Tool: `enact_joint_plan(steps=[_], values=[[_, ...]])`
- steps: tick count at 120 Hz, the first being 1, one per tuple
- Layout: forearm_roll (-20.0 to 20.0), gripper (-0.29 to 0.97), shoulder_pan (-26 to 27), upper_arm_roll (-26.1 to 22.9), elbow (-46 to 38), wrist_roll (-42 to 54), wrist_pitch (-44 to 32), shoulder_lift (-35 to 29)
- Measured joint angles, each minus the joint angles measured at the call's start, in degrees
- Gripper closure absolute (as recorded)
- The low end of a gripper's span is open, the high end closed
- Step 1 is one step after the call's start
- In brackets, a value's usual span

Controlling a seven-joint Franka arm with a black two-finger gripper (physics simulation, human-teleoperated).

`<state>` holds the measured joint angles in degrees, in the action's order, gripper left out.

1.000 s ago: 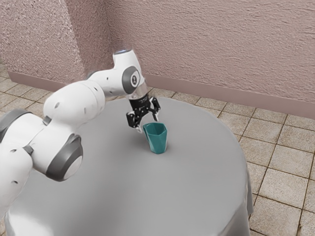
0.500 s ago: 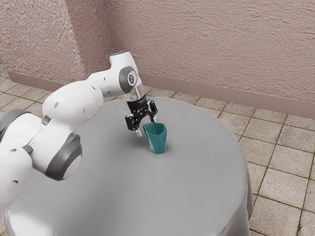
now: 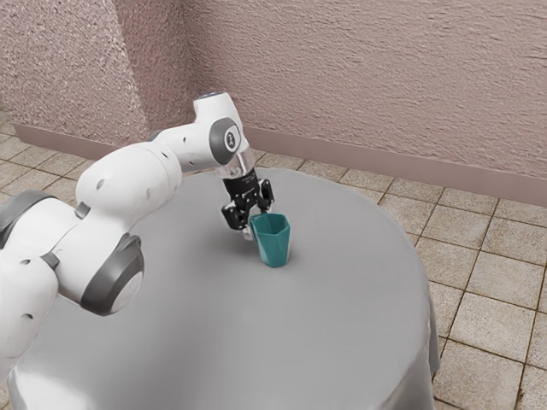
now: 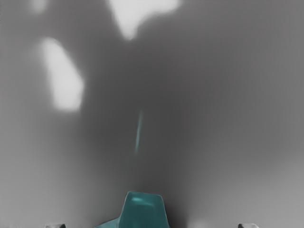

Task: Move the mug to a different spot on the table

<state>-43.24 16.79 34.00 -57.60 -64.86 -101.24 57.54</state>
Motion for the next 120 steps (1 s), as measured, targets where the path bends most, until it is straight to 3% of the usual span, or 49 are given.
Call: enact_joint_plan(steps=[26,84,102,120], values=[[0.06,0.53,0.00,0.00,0.50,-0.74,0.31,0.00],[0.30,0.69,0.16,-0.09,1.57,-1.29,1.91,-1.64],[1.41,0.73,0.25,-1.21,-1.67,-1.05,2.91,-6.71],[4.74,0.74,0.36,-5.75,-12.21,-0.84,2.64,-14.76]])
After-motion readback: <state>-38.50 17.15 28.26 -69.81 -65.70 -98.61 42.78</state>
